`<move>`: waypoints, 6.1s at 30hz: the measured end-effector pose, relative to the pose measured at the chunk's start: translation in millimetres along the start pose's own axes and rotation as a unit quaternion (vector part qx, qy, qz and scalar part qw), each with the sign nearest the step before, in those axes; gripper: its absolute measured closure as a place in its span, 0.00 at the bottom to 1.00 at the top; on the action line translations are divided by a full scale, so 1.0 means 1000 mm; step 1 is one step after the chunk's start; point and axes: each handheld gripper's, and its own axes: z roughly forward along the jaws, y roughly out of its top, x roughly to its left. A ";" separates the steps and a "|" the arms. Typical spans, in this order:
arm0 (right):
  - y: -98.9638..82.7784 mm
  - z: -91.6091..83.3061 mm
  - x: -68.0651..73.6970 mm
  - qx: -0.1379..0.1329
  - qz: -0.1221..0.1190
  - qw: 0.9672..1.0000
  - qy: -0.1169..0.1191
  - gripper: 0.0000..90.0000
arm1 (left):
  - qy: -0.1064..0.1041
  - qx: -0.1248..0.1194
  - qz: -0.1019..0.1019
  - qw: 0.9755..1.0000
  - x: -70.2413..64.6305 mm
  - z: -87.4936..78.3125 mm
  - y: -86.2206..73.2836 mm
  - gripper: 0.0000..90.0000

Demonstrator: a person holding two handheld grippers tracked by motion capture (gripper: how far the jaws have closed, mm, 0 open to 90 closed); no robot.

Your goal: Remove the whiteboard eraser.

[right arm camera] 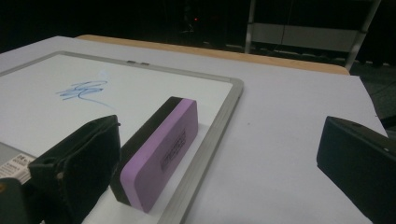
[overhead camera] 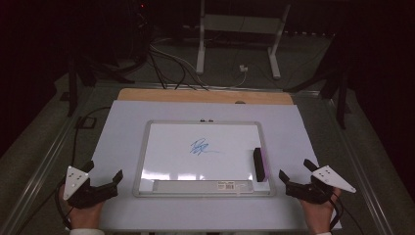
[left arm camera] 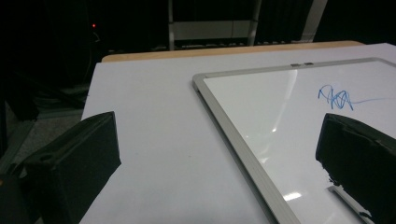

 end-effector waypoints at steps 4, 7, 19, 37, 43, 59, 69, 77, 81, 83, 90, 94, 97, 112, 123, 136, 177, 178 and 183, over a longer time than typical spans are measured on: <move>0.008 0.001 -0.002 -0.003 0.008 1.000 0.002 0.00 | 0.000 0.001 0.002 1.000 -0.001 0.001 0.000 0.01; 0.015 0.001 -0.002 -0.004 0.003 1.000 0.000 0.00 | 0.002 0.004 0.003 1.000 -0.001 0.001 -0.001 0.01; 0.035 0.013 -0.005 0.011 0.007 1.000 0.007 0.00 | 0.005 0.007 0.001 1.000 -0.001 0.002 -0.002 0.01; 0.056 0.035 -0.002 0.024 -0.002 1.000 0.011 0.00 | 0.006 0.011 0.006 1.000 -0.001 0.004 -0.003 0.01; 0.057 0.041 -0.002 0.037 -0.004 0.999 0.012 0.00 | 0.006 0.011 0.006 1.000 -0.002 0.004 -0.003 0.01; 0.053 0.057 -0.002 0.067 -0.003 0.998 0.020 0.00 | 0.006 0.014 0.007 1.000 -0.002 0.005 -0.004 0.01; 0.051 0.064 -0.002 0.085 0.006 0.996 0.030 0.00 | 0.006 0.016 0.007 1.000 -0.002 0.005 -0.004 0.01; 0.049 0.068 -0.002 0.111 0.026 0.993 0.041 0.06 | 0.006 0.016 0.007 1.000 -0.002 0.005 -0.004 0.01; 0.047 0.070 -0.002 0.127 0.033 0.990 0.047 0.06 | 0.006 0.016 0.007 1.000 -0.002 0.005 -0.004 0.01; 0.046 0.072 -0.002 0.137 0.036 0.989 0.048 0.06 | 0.006 0.015 0.007 1.000 -0.002 0.005 -0.004 0.01; 0.040 0.076 -0.001 0.171 0.048 0.982 0.066 0.16 | 0.006 0.016 0.007 1.000 -0.002 0.005 -0.004 0.01; 0.035 0.079 0.002 0.192 0.046 0.978 0.074 0.22 | 0.006 0.016 0.007 1.000 -0.002 0.005 -0.004 0.01; 0.032 0.079 0.005 0.205 0.040 0.975 0.072 0.31 | 0.006 0.016 0.006 1.000 -0.002 0.005 -0.004 0.01; 0.025 0.079 0.003 0.228 0.077 0.964 0.113 0.61 | 0.006 0.017 0.008 1.000 -0.003 0.005 -0.004 0.01; 0.023 0.084 0.004 0.234 0.099 0.959 0.128 0.52 | 0.006 0.016 0.008 1.000 -0.003 0.006 -0.004 0.01; 0.018 0.095 0.009 0.251 0.124 0.948 0.149 0.38 | 0.007 0.018 0.008 1.000 -0.003 0.006 -0.004 0.01; 0.030 0.096 0.023 0.242 0.091 0.955 0.145 0.45 | 0.008 0.020 0.009 1.000 -0.003 0.006 -0.004 0.01; 0.031 0.096 0.024 0.239 0.089 0.956 0.144 0.45 | 0.008 0.020 0.009 1.000 -0.003 0.006 -0.004 0.01; 0.038 0.097 0.029 0.232 0.069 0.961 0.134 0.45 | 0.009 0.019 0.009 1.000 -0.003 0.006 -0.004 0.01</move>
